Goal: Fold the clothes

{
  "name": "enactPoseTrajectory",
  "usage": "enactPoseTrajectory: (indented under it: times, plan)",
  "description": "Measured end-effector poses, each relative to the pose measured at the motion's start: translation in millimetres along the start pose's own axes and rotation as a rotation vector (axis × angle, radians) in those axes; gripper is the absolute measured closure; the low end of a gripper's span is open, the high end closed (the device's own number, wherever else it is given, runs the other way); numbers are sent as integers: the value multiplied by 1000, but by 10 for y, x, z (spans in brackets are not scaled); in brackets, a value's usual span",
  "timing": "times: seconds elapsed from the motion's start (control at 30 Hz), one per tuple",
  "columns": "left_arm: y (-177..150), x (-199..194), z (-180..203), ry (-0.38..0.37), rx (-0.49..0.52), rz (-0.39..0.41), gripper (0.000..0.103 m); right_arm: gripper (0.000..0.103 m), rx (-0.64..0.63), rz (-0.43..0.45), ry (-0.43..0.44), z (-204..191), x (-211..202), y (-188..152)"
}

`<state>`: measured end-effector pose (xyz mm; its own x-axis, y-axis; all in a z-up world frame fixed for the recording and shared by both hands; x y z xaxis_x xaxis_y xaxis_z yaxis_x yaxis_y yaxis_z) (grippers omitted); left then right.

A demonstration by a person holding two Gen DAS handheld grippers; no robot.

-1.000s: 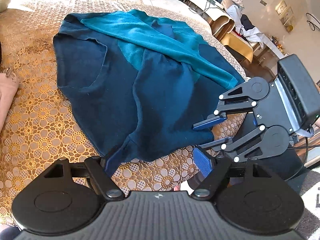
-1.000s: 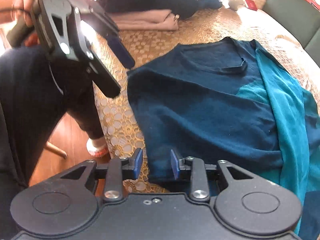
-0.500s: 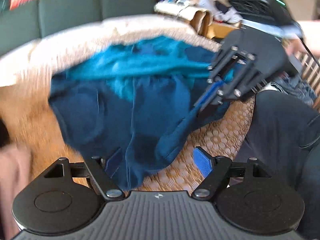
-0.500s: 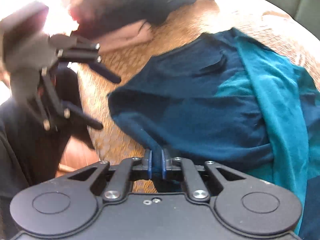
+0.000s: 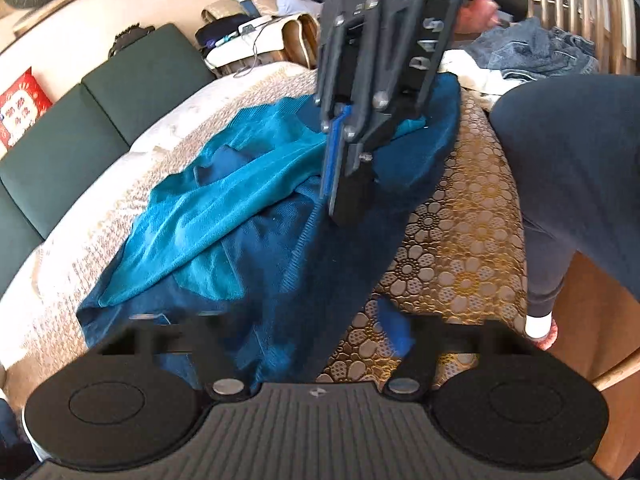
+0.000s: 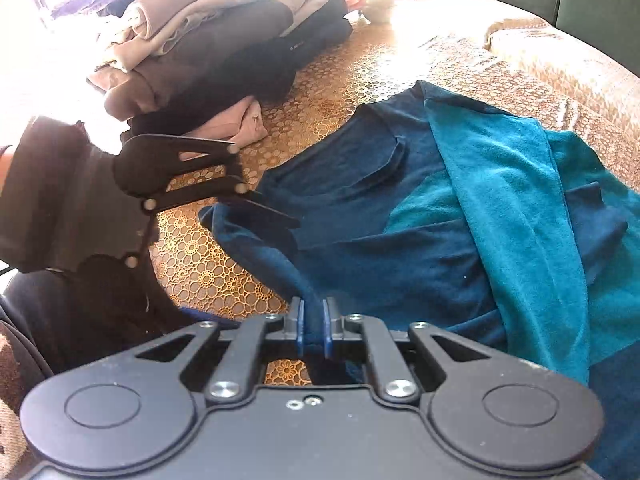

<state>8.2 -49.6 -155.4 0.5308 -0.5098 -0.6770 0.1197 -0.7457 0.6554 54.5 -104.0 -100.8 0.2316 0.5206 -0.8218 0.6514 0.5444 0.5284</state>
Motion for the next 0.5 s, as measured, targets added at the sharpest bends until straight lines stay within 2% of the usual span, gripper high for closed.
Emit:
enactPoseTrajectory:
  times: [0.03,0.13,0.17,0.33,0.5]
  plan:
    - [3,25,-12,6,-10,-12,80,0,2,1,3,6,2,-3]
    - [-9,54,7,-4,-5,-24,94,0,16,9,12,38,7,-27]
    - [-7,43,2,-4,-16,-24,95,0,21,10,13,50,9,-34]
    - [40,-30,-211,26,-202,19,96,0,42,32,-3,106,-116,-183]
    - [169,-154,-479,56,-353,86,96,0,82,-4,-88,318,-387,-649]
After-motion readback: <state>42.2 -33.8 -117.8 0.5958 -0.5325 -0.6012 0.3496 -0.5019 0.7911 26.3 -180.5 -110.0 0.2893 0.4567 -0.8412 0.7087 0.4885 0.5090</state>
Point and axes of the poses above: each gripper's, at about its wrist camera, not at the fingertips, and x roughly the way its jaws point, z to its right, y to its top, the point moved 1 cm from there along x, roughly the way its jaws point, and after that the axes turned 1 degree about -x, right-handed, at the moved point
